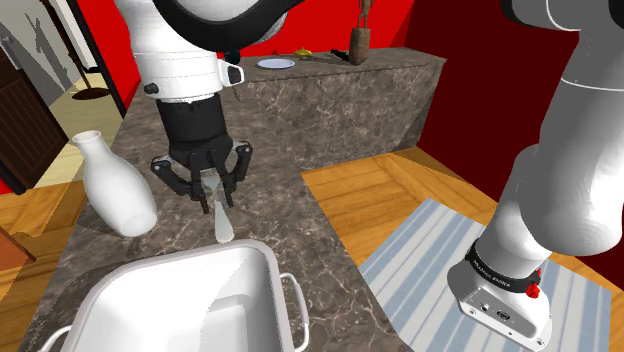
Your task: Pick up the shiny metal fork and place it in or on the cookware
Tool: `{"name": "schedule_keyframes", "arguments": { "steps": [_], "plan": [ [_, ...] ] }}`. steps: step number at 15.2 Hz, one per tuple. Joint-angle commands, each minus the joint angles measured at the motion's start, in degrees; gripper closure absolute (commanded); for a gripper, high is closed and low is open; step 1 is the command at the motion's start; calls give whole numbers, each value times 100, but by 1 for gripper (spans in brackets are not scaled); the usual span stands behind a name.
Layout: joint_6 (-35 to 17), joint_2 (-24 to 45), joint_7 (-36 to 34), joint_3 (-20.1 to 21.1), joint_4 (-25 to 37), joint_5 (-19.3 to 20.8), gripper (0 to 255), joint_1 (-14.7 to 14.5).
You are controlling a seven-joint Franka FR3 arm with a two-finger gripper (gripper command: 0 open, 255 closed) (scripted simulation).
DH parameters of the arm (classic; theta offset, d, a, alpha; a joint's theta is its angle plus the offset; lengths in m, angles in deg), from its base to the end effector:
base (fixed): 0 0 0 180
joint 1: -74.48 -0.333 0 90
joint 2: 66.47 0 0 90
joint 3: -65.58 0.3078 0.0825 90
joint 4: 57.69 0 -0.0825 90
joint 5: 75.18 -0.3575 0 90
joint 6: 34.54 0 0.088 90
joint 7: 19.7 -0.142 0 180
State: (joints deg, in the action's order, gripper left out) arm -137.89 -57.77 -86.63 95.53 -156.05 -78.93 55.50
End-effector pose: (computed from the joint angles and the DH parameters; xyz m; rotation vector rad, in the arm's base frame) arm 0.3784 0.4267 0.4633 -3.0550 0.5150 0.2199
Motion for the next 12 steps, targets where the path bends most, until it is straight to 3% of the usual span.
{"name": "schedule_keyframes", "arguments": {
  "steps": [1, 12],
  "plan": [
    [-9, 127, -311, 110, 135, 68, 255, -185],
    [-67, 951, -1944, 568, 937, 592, 255, -1339]
  ]
}}
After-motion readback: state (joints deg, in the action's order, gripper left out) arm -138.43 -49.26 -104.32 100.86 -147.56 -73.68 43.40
